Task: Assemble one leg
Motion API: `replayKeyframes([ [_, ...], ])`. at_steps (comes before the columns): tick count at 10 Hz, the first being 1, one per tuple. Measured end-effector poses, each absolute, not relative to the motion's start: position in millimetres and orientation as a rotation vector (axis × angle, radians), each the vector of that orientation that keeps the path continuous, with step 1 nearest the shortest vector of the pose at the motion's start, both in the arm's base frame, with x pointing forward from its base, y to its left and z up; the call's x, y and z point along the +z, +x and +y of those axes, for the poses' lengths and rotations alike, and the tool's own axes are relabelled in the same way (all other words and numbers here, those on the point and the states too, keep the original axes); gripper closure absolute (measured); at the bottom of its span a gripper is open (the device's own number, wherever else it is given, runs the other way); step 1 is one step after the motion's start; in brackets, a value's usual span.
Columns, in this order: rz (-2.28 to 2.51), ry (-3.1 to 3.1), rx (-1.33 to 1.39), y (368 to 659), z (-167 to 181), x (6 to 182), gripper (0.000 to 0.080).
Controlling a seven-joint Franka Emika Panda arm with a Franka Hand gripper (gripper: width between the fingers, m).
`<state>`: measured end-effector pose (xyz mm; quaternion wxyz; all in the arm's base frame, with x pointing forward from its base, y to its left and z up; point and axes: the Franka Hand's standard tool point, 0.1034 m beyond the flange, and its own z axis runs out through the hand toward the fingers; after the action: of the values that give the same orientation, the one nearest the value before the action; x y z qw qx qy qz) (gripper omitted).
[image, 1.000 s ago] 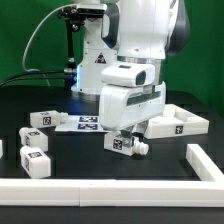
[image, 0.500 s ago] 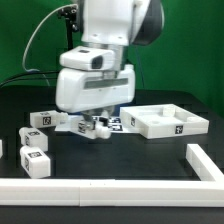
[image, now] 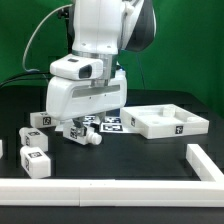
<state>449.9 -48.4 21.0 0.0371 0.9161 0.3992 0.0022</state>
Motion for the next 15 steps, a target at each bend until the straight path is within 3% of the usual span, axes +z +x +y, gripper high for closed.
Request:
replayKeyframes([
  [1, 1.225, 2.812, 0.006, 449.7, -48.4, 20.8, 0.0499],
  [2, 1.225, 2.812, 0.006, 449.6, -48.4, 20.7, 0.0306],
  [3, 1.225, 2.812, 0.007, 449.8, -48.2, 21.5, 0.0201],
  [4, 1.127, 2.861, -0.005, 445.5, -40.1, 28.8, 0.0162],
  [5, 1.073, 2.892, -0.022, 434.6, -24.2, 38.7, 0.0162],
  [7, 0.95, 2.95, -0.038, 410.2, 21.8, 33.1, 0.0152],
  [9, 0.887, 2.981, -0.018, 405.1, 55.0, 39.6, 0.015],
  [13, 0.902, 2.976, -0.027, 403.1, 51.8, 37.5, 0.015],
  [15, 0.806, 3.021, 0.01, 369.2, 56.4, 37.3, 0.015],
])
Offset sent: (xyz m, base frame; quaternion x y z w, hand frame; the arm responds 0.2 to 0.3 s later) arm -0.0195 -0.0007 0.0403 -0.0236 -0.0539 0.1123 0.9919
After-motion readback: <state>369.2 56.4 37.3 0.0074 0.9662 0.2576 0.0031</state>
